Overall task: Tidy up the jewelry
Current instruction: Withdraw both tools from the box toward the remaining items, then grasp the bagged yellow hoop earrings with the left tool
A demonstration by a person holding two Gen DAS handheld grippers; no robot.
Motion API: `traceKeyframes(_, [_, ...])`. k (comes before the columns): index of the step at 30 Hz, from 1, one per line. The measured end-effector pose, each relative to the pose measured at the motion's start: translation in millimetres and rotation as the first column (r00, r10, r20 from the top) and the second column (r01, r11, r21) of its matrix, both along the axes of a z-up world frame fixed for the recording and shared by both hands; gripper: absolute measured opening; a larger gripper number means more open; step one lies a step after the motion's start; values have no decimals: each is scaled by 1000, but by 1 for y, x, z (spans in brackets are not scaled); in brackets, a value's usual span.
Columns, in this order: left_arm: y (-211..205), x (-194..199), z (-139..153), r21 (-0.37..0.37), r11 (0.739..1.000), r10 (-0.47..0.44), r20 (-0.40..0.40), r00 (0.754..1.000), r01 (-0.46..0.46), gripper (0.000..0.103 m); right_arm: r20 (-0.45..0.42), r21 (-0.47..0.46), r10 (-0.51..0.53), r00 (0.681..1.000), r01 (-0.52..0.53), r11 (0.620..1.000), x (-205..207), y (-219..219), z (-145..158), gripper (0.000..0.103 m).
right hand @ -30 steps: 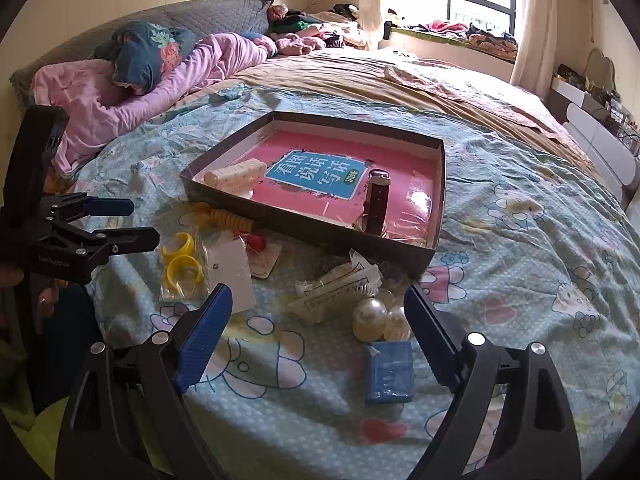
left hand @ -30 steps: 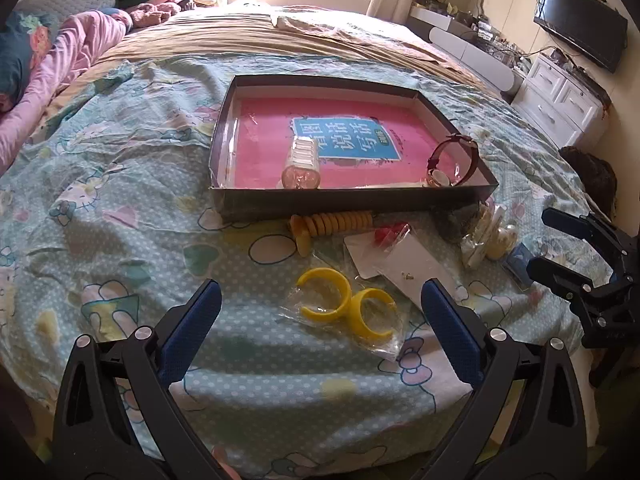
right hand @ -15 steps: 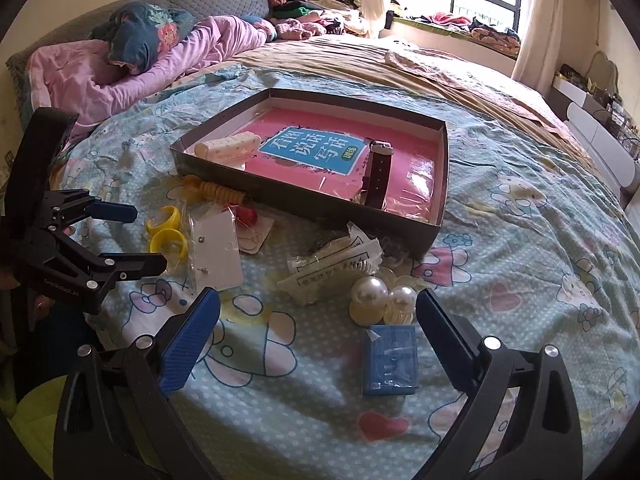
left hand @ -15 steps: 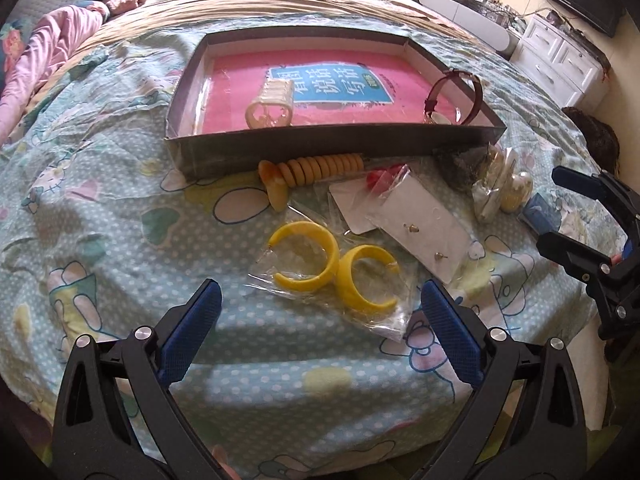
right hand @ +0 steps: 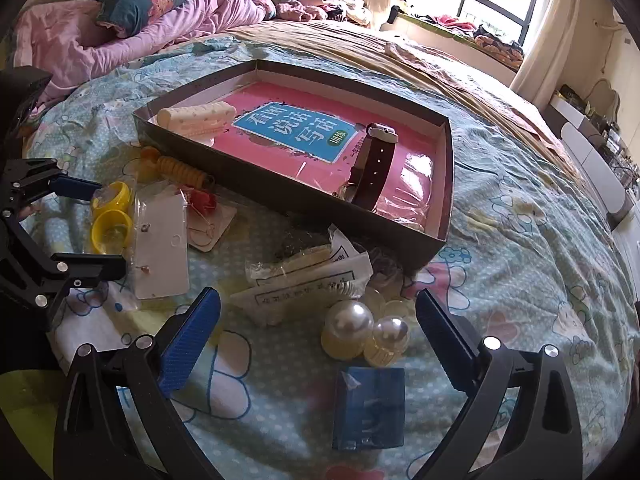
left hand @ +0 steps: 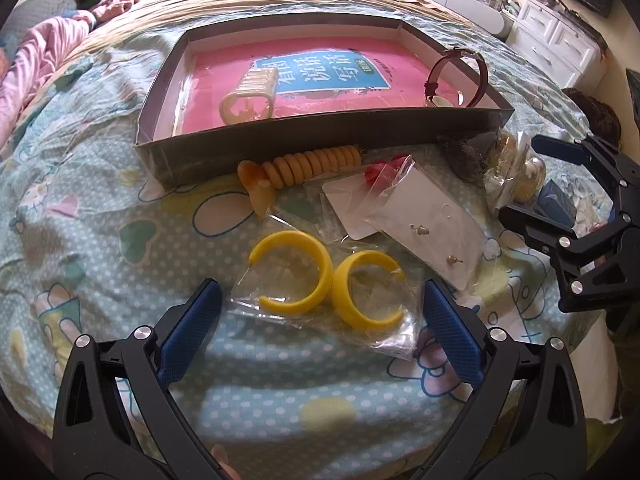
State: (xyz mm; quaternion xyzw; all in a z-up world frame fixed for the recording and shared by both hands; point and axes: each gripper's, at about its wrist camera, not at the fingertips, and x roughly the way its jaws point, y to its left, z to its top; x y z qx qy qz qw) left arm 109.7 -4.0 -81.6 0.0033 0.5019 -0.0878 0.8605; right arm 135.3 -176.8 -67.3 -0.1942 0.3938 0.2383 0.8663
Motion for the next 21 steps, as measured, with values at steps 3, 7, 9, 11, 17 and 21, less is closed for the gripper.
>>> traceKeyframes(3, [-4,4,-2,16,1000,-10,10,1000,10,93,16,-19,6,1000,-5,1000,4,2,-5,91])
traceKeyframes(7, [-8,4,-1,42,999,-27,34,999,25,84,17,-12,31,999,-30,999,5,4,-7,76])
traceKeyframes(9, [-9,3,1,44,998,-36,47,998,34,79,28,-15,38,999,-38,999,4,7,-7,70])
traceKeyframes(11, [-8,3,1,36,999,-35,47,998,33,78,43,-16,42,998,-42,999,2,7,-6,68])
traceKeyframes(17, [3,0,8,-39,999,-16,63,998,18,77,38,67,16,999,-19,998,0,-3,5,65])
traceKeyframes(21, [12,-4,15,-78,997,10,84,996,-3,76,43,113,4,999,-9,994,-5,-9,15,65])
